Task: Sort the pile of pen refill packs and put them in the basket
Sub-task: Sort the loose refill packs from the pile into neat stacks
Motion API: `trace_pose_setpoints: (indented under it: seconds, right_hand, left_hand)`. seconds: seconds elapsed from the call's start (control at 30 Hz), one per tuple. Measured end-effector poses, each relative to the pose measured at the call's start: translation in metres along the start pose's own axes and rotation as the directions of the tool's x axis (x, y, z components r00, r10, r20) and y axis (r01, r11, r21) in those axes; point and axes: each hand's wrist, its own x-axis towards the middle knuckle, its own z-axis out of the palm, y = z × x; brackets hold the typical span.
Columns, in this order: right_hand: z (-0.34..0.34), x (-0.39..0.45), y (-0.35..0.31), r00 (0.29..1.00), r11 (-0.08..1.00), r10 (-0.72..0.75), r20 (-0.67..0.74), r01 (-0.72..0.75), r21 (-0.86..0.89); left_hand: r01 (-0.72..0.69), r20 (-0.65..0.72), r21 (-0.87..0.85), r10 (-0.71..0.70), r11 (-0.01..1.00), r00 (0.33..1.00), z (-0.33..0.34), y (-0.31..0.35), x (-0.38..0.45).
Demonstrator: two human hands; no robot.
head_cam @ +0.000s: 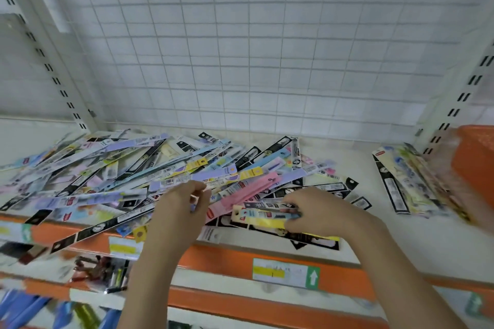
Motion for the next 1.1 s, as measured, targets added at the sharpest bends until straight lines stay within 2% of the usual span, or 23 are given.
trace_pose_setpoints:
  seconds: [0.17,0.47,0.57,0.67,0.8,0.9,1.1]
  right_hand:
    - [-0.004,-0.005,0.012,1.0,0.992,-0.016,-0.005,0.016,0.129]
    - [-0.033,-0.019,0.031,0.96,0.962,0.072,-0.269,0.005,0.274]
    - [-0.028,-0.018,0.034,0.973,0.955,0.059,-0.225,0.011,0.296]
    - [-0.02,-0.017,0.024,0.987,0.965,-0.015,-0.162,0.057,0.256]
    - [-0.007,-0.013,0.005,0.992,0.992,-0.126,-0.031,0.127,0.016]
    - [0.003,-0.004,-0.003,0.987,0.988,-0.147,0.063,0.149,-0.029]
    - [-0.015,0.002,0.006,0.991,0.989,-0.12,-0.055,0.124,0.085]
  left_hand:
    - [0.053,-0.065,0.028,-0.051,0.998,0.997,0.005,0.01,-0.014]
    - [0.053,-0.093,0.034,-0.05,0.998,0.994,0.017,0.029,-0.018]
    - [0.039,-0.068,0.055,-0.035,0.998,0.997,0.022,0.031,-0.014]
    - [0.017,-0.057,0.056,-0.014,0.998,0.998,0.026,0.03,-0.01]
    - [0.035,-0.067,0.057,-0.031,0.998,0.997,0.021,0.025,-0.005]
    - [0.052,-0.074,0.058,-0.048,0.997,0.996,0.015,0.018,-0.005]
    - [0.07,-0.083,0.073,-0.064,0.995,0.995,0.01,0.01,-0.008]
